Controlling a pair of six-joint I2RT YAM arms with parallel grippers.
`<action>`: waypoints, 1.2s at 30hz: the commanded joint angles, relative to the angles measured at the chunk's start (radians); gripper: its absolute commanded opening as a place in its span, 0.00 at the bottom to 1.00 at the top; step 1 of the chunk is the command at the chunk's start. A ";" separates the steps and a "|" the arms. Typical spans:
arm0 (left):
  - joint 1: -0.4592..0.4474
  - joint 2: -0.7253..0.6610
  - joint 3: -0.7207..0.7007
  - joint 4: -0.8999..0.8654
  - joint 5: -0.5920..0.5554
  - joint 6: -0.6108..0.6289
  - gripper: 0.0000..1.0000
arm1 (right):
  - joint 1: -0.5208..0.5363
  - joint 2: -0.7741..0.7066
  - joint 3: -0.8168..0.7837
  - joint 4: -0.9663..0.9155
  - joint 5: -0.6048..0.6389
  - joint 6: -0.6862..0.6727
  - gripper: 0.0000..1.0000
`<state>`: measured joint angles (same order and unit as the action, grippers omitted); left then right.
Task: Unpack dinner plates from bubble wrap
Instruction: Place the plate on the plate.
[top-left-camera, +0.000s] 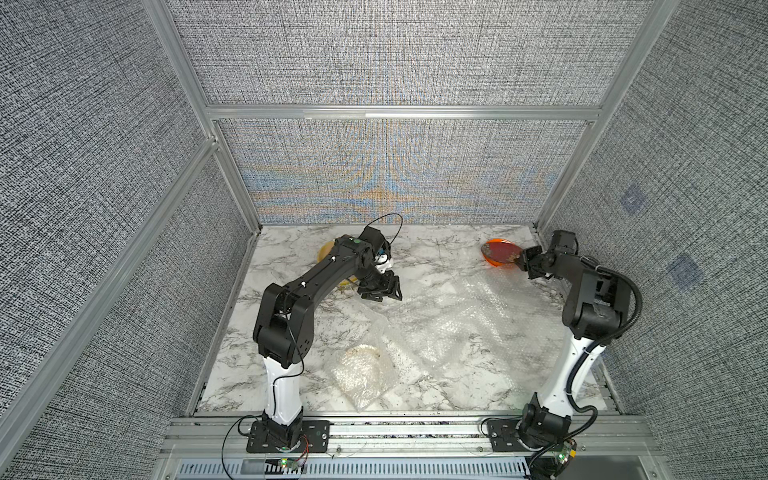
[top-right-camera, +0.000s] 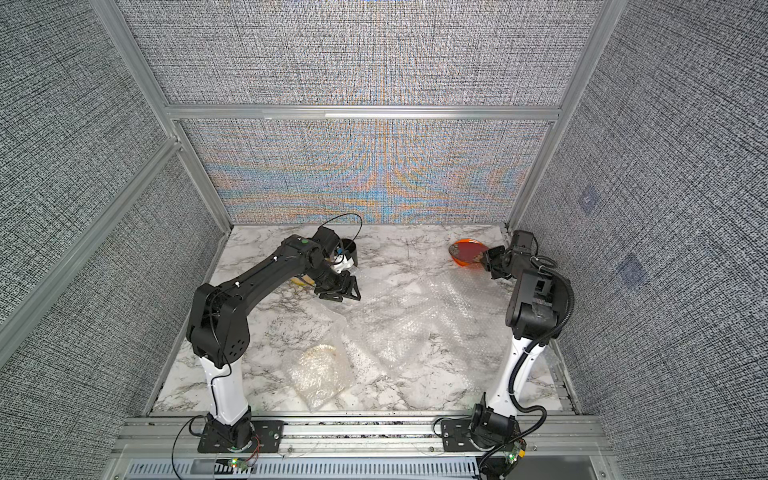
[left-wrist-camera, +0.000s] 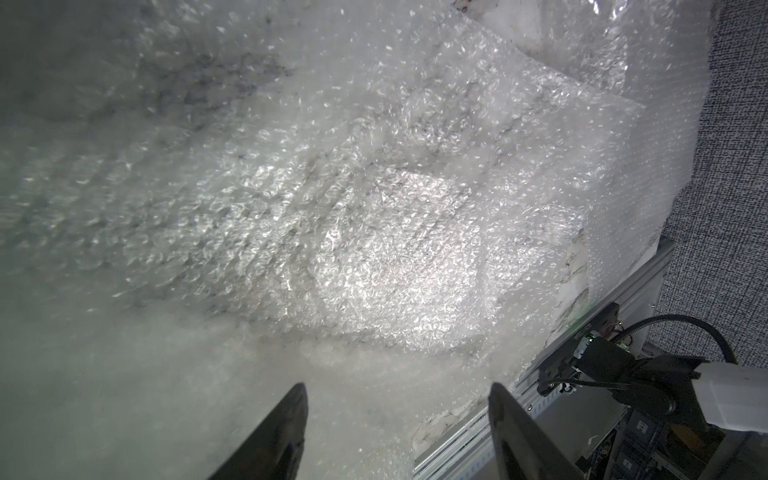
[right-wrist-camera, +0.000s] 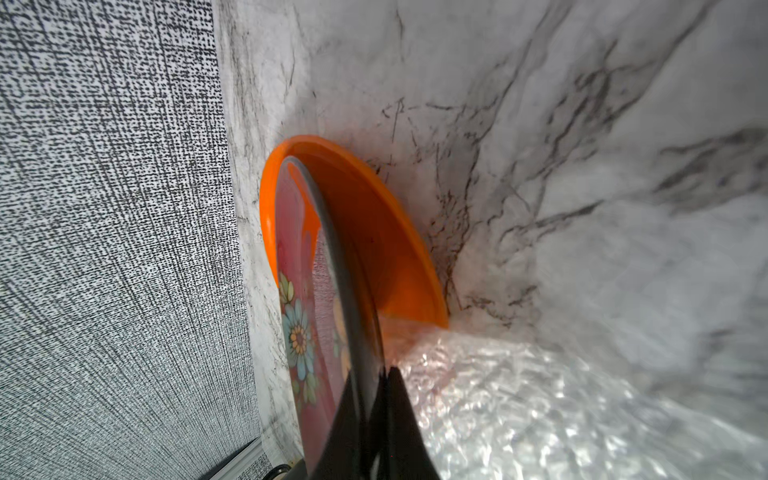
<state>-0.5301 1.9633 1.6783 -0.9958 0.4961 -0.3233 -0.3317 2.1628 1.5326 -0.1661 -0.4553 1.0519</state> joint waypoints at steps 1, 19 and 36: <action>0.001 0.008 0.009 -0.021 -0.018 -0.003 0.69 | 0.007 0.018 0.018 0.030 -0.002 0.011 0.04; 0.001 0.076 0.090 -0.047 -0.019 -0.009 0.69 | 0.032 0.061 0.115 -0.039 0.006 -0.009 0.39; 0.010 -0.039 0.094 -0.021 0.004 0.007 0.70 | 0.065 -0.279 -0.084 -0.202 0.080 -0.125 0.57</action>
<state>-0.5251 1.9465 1.7763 -1.0187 0.4824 -0.3294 -0.2649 1.9278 1.4830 -0.3218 -0.3962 0.9604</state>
